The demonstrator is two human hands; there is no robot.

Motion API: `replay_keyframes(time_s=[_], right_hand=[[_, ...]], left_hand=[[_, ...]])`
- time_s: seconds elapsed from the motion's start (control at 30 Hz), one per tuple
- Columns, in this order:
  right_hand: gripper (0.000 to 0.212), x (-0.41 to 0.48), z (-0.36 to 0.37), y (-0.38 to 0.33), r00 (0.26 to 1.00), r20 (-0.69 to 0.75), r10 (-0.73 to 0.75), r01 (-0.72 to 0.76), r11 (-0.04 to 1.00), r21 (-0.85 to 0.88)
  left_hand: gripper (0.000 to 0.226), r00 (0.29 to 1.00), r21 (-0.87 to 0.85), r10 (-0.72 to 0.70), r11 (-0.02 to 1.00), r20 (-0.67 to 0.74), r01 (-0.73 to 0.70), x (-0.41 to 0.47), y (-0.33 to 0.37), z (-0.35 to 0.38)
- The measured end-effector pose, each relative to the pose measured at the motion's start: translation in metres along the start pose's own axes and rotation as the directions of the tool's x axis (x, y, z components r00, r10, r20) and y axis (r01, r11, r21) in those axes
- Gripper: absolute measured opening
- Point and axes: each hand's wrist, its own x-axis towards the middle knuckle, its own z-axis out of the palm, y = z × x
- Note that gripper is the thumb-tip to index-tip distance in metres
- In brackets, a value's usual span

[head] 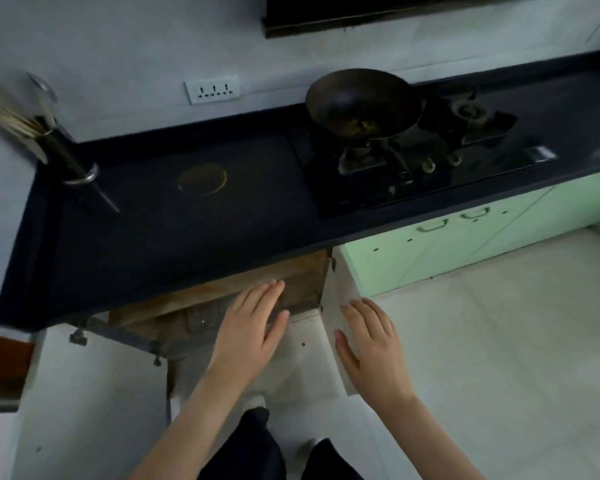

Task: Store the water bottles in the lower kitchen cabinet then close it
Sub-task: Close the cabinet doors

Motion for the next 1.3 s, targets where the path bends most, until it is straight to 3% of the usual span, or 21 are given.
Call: replay_keyframes(time_s=[0.1, 0.27, 0.4, 0.57, 0.63, 0.77, 1.07, 1.2, 1.3], right_hand=[[0.053, -0.003, 0.006, 0.014, 0.993, -0.026, 0.113, -0.113, 0.994, -0.006], [0.061, 0.014, 0.038, 0.041, 0.946, 0.018, 0.324, -0.322, 0.944, -0.077], [0.061, 0.039, 0.064, 0.056, 0.831, 0.100, 0.547, -0.539, 0.837, -0.094], [0.059, 0.066, 0.100, 0.086, 0.659, 0.266, 0.703, -0.721, 0.692, -0.042], [0.057, 0.070, 0.112, 0.095, 0.603, 0.319, 0.731, -0.762, 0.647, -0.040], [0.053, 0.067, 0.126, 0.102, 0.563, 0.414, 0.715, -0.767, 0.639, -0.060], [0.065, 0.060, 0.141, 0.087, 0.551, 0.433, 0.713, -0.775, 0.630, -0.049], [0.067, 0.057, 0.159, 0.050, 0.550, 0.444, 0.707, -0.821, 0.555, 0.135], [0.072, 0.065, 0.177, 0.018, 0.531, 0.449, 0.719, -0.845, 0.407, 0.348]], left_hand=[[0.058, 0.998, 0.006, 0.054, 0.998, 0.033, -0.055, 0.027, -0.006, 0.007], [0.061, 0.960, 0.049, 0.190, 0.978, 0.208, -0.204, 0.094, -0.034, 0.037], [0.061, 0.904, 0.110, 0.270, 0.940, 0.332, -0.322, 0.153, -0.063, 0.063], [0.061, 0.819, 0.130, 0.353, 0.882, 0.453, -0.453, 0.218, -0.100, 0.090], [0.058, 0.792, 0.141, 0.376, 0.859, 0.481, -0.493, 0.237, -0.114, 0.101], [0.053, 0.741, 0.125, 0.413, 0.826, 0.529, -0.550, 0.256, -0.142, 0.109], [0.049, 0.726, 0.129, 0.488, 0.781, 0.485, -0.611, 0.256, -0.173, 0.115], [0.048, 0.734, 0.122, 0.519, 0.775, 0.439, -0.620, 0.256, -0.177, 0.117], [0.047, 0.733, 0.122, 0.534, 0.768, 0.422, -0.629, 0.256, -0.179, 0.119]])
